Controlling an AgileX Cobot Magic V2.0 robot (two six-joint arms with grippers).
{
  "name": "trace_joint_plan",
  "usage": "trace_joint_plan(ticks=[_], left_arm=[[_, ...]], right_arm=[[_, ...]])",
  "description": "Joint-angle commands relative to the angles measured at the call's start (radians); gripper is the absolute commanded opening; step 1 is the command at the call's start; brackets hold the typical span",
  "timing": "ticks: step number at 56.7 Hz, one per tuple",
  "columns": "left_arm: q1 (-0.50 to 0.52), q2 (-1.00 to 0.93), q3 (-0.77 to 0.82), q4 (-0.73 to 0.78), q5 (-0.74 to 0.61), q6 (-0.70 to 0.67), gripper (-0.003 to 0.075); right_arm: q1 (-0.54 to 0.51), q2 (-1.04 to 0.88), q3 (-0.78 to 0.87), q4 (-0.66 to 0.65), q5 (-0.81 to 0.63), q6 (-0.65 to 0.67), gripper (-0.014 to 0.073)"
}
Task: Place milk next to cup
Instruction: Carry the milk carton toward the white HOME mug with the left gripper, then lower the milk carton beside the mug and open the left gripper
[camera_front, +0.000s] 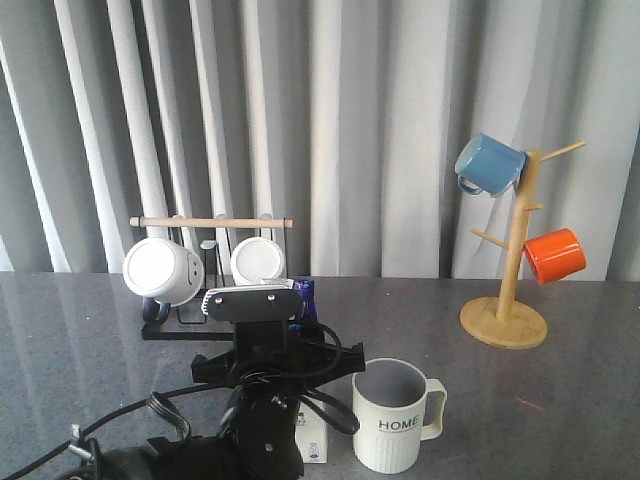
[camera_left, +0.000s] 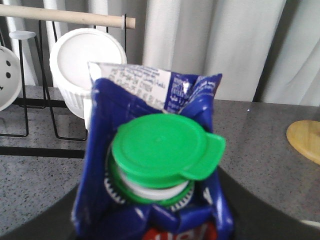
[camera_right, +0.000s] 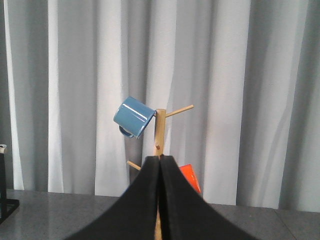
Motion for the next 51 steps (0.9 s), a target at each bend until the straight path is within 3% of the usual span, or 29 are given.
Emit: trace_joint_plan(ticks=[1,20,43,51], left_arm=[[-0.004,-0.042,-0.022,0.005,-0.016,-0.008,0.0161],[-0.004,-0.044,-0.022,0.005,-0.021,0.023,0.0736],[-0.005,-0.160,-0.022,0.006,0.028,0.043,0.0708],[-0.005,-0.269,-0.022,0.011,0.056,0.043,0.0650]], right_arm=[[-0.007,-0.003,-0.025,-0.005,-0.068,-0.002,-0.0008],[-0.007,-0.003,-0.025,-0.005,-0.068,-0.002,-0.0008],[-0.007,-0.003,-0.025,-0.005,-0.068,-0.002,-0.0008],[-0.007,-0.003,-0.025,-0.005,-0.068,-0.002,-0.0008]])
